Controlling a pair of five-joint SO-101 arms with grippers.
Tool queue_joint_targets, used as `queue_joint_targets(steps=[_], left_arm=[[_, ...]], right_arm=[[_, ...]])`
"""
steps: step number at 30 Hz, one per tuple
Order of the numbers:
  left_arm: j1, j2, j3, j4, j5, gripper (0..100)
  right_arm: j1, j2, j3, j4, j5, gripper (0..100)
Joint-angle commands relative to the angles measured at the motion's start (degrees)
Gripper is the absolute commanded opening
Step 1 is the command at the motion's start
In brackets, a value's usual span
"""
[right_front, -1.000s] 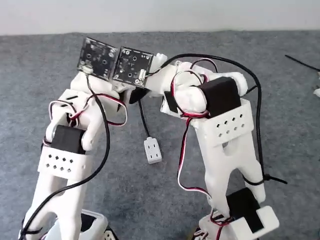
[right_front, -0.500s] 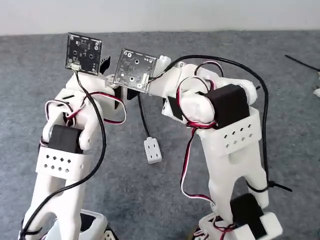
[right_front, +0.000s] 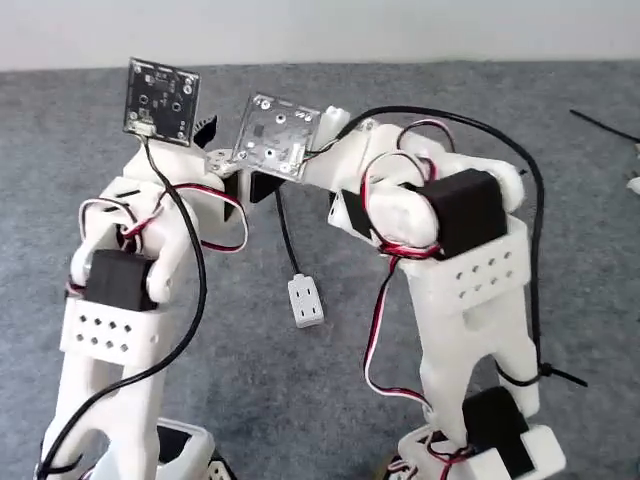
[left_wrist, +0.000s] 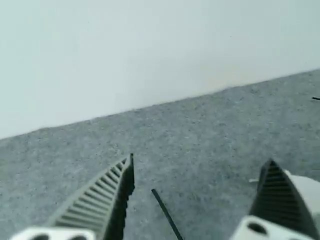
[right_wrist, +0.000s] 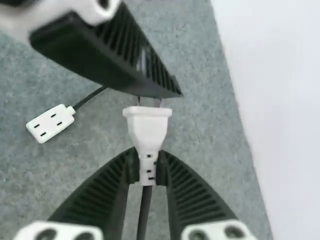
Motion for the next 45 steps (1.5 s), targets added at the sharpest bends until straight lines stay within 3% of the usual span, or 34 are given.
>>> queue_joint_targets(steps=[1, 12, 21, 45], left_arm=[[0.18, -1.41, -6.81, 4.75, 0.53, 37], [2.73, -2.64, -6.55, 6.77, 0.18, 37], [2.73, -5.71, 2.77, 0.70, -1.23, 37], [3.16, -5.19, 11.38, -5.01, -1.58, 37]], right_arm=[[0.57, 0.75, -4.22, 1.80, -1.93, 0.9], [0.57, 1.45, -4.31, 1.80, -2.11, 0.9], [0.40, -1.89, -4.40, 1.80, -2.11, 0.9], [0.22, -3.30, -4.31, 2.15, -3.78, 0.9]])
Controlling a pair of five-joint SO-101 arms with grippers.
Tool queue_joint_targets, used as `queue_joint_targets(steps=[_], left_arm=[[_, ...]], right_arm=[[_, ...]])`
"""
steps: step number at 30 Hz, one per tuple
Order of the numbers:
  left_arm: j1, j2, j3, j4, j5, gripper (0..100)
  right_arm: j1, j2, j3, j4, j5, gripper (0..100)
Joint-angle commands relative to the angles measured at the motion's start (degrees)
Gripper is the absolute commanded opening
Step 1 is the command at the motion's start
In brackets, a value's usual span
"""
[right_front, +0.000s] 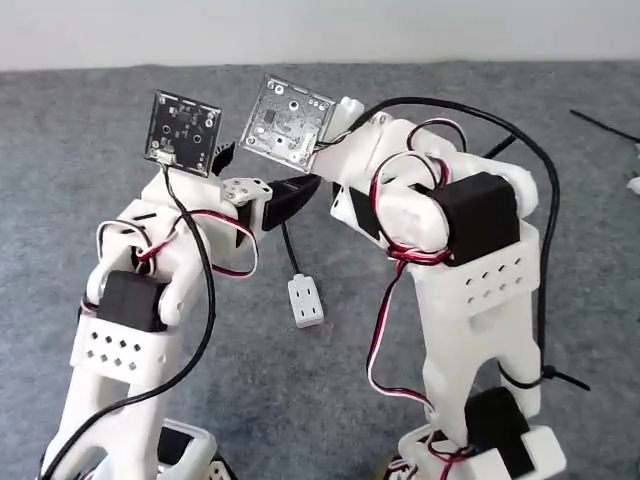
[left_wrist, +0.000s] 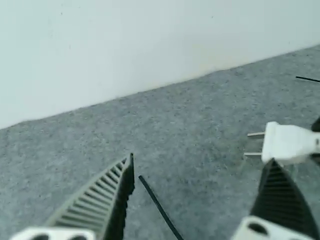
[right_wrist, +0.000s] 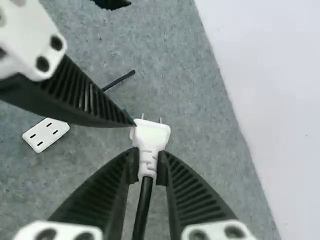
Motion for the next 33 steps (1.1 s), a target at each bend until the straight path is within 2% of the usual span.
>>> queue_joint_targets(steps=[1, 8, 21, 27, 33], left_arm=[[0.18, 0.00, 0.13, -1.14, -0.53, 37], [0.26, 0.00, 4.88, -5.98, -0.53, 37], [-0.35, -0.35, 6.11, -6.33, -0.44, 37], [-7.12, 0.00, 6.37, -8.97, -0.35, 37], [-14.95, -0.44, 5.93, -8.97, -0.09, 37]], right_arm=[[-0.31, -2.77, -3.08, 2.15, -0.79, 0.9], [-0.40, -2.77, -3.08, 2.15, -2.29, 0.9], [-2.33, -2.07, -0.44, 2.15, -3.25, 0.9], [-2.42, -2.07, 2.11, 1.71, -7.47, 0.9], [-3.65, -2.07, 2.29, 1.54, -17.49, 0.9]])
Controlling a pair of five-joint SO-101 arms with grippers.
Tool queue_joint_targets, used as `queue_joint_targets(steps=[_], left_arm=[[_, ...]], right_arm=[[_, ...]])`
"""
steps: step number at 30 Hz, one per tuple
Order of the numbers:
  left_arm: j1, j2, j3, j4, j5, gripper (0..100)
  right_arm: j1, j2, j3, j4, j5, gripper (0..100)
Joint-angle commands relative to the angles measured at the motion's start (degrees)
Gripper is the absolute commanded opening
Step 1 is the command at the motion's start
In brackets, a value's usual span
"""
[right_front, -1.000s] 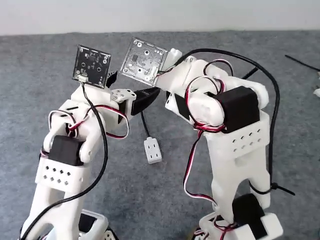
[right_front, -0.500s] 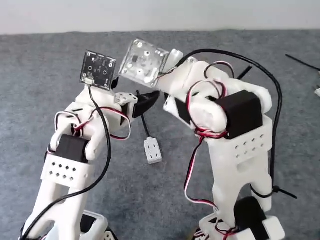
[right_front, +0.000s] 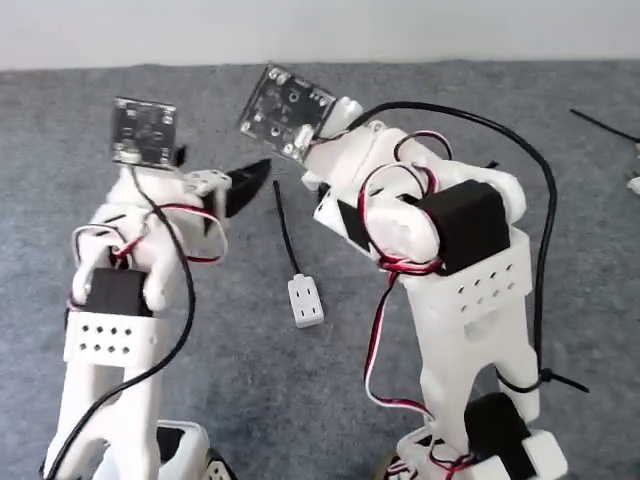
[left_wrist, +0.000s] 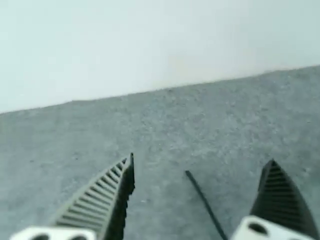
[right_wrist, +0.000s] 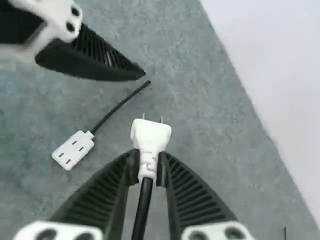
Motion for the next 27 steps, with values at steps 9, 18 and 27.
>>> queue_joint_targets(steps=[9, 18, 27], left_arm=[[-16.70, -0.70, 0.66, 0.35, 0.53, 37], [-21.63, -0.70, 5.76, 0.97, 1.32, 37], [-21.89, -0.70, 9.36, 0.79, 1.58, 37]], right_arm=[[-0.48, 2.77, 0.00, -2.15, -31.30, 0.9], [-0.40, 17.19, -0.09, 2.15, -48.18, 0.8], [-5.41, 13.05, 5.27, 2.33, -52.13, 0.8]])
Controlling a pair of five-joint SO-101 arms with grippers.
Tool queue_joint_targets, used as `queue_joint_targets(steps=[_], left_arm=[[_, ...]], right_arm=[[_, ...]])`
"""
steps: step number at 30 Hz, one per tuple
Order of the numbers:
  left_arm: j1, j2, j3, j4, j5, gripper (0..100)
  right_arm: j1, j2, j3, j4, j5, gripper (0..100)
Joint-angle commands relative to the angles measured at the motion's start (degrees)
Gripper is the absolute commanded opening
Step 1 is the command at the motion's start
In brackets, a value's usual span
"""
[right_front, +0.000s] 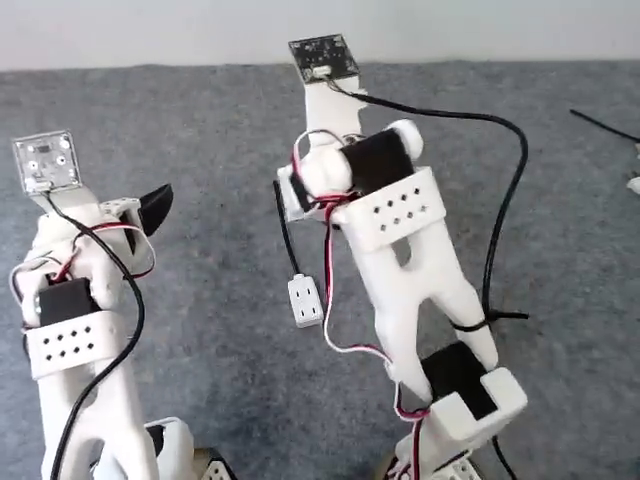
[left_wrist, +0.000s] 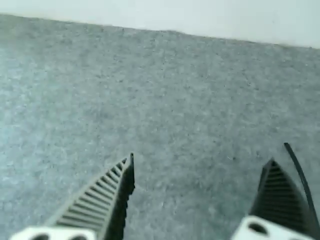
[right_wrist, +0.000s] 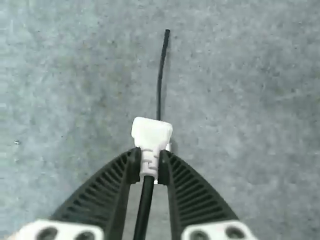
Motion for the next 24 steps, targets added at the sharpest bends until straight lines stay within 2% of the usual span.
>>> queue_joint_targets(steps=[1, 10, 15, 24], left_arm=[[-0.26, -0.70, 0.31, -0.09, 1.23, 37], [-0.09, -0.70, 4.09, -4.92, 1.58, 37], [0.00, -0.35, 4.09, -4.92, 1.58, 37], [0.09, -0.26, 4.18, -4.92, 1.58, 37]], right_arm=[[-3.12, -3.56, 5.19, 2.42, -3.16, 0.8], [-4.70, -3.91, 17.49, 2.42, 0.18, 0.8], [-4.79, -3.30, 24.35, 2.24, 0.62, 0.8], [-6.99, -3.30, 26.55, 2.24, 2.90, 0.8]])
